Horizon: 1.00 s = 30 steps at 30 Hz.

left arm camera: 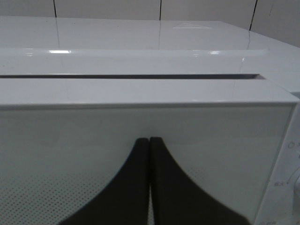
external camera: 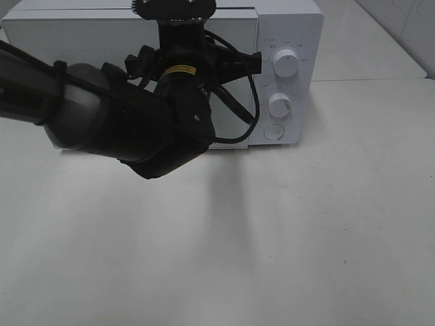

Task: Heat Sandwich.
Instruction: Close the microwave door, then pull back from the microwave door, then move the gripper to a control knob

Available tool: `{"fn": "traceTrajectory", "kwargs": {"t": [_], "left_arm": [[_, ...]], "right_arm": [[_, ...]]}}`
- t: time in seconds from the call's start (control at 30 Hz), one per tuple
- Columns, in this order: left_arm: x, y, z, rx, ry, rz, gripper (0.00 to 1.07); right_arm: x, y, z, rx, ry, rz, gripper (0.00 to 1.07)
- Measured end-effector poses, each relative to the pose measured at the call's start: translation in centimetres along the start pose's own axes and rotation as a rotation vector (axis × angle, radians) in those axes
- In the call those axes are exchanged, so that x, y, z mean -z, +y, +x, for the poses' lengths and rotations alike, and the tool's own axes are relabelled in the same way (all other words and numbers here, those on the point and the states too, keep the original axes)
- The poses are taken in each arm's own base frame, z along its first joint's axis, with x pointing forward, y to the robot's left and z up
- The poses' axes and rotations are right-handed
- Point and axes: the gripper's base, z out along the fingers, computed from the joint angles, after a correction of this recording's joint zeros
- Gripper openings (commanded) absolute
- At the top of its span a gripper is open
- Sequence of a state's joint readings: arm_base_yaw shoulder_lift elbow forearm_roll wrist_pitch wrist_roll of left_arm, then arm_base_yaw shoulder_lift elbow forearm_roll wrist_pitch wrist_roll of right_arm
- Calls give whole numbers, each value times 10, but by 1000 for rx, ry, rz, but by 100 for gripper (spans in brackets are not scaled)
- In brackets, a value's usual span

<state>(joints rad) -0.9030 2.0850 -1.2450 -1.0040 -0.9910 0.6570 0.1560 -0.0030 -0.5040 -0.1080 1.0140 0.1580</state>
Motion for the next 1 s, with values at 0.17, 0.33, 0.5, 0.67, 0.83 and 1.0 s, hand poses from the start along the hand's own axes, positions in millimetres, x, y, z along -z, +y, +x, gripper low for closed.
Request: {"fn": "traceTrajectory", "kwargs": {"t": [0.17,0.33,0.5,0.67,0.83,1.0], "left_arm": [[-3,3,0,-3,2,-1,0],[-8,10,1,4,9,-28,0],[-8,10,0,3,6,-27,0],[-8,10,0,3,6,-27,0],[-6,8,0,9,9,-25,0],[5,-3,-10,36,1,3,0]], "right_arm": [[0,0,0,0,0,0,74],[0,0,0,1,0,2,74],[0,0,0,1,0,3,74],[0,0,0,1,0,3,74],[0,0,0,1,0,3,74],[0,0,0,1,0,3,74]]}}
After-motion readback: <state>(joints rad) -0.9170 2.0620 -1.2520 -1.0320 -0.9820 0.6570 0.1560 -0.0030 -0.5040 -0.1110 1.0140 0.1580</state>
